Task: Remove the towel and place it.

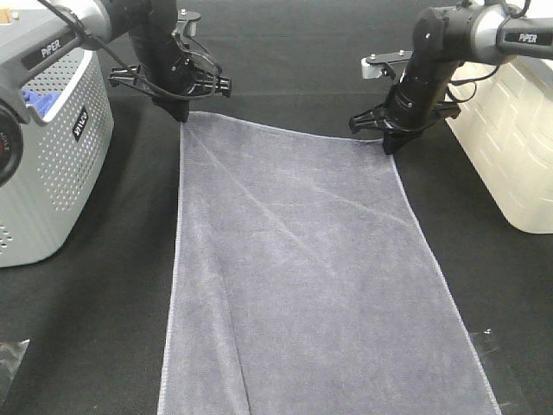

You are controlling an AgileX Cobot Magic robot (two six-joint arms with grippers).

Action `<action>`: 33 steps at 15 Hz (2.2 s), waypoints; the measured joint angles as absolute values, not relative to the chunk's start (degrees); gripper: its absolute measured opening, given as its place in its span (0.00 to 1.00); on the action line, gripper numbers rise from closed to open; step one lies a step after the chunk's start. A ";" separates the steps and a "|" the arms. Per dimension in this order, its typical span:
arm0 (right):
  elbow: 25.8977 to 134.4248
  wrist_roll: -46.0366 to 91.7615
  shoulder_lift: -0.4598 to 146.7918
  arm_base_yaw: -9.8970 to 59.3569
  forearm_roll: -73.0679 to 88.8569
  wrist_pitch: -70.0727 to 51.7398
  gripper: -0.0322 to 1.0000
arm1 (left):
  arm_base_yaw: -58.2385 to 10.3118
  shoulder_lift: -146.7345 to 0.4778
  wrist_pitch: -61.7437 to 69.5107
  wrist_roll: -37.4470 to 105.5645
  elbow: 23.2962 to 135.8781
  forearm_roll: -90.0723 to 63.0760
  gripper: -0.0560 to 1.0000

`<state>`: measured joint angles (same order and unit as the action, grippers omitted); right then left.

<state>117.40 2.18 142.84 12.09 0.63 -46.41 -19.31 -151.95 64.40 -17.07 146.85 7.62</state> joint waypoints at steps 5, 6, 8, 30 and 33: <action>117.74 2.18 139.40 12.09 0.00 -45.26 0.03 | -19.31 -151.95 61.71 -17.07 146.85 9.17 0.05; 117.74 2.18 139.40 12.09 0.00 -45.26 0.03 | -19.31 -151.95 61.71 -17.07 146.85 9.17 0.05; 119.52 2.18 139.11 12.09 0.00 -42.91 0.03 | -19.19 -151.95 57.07 -17.07 146.85 10.94 0.05; 120.03 2.18 139.57 12.09 -10.94 -8.82 0.03 | -16.27 -157.51 13.75 -17.07 146.85 15.70 0.05; 120.03 2.18 142.15 12.09 -11.06 -5.79 0.03 | -16.04 -158.94 9.63 -17.07 146.85 15.76 0.05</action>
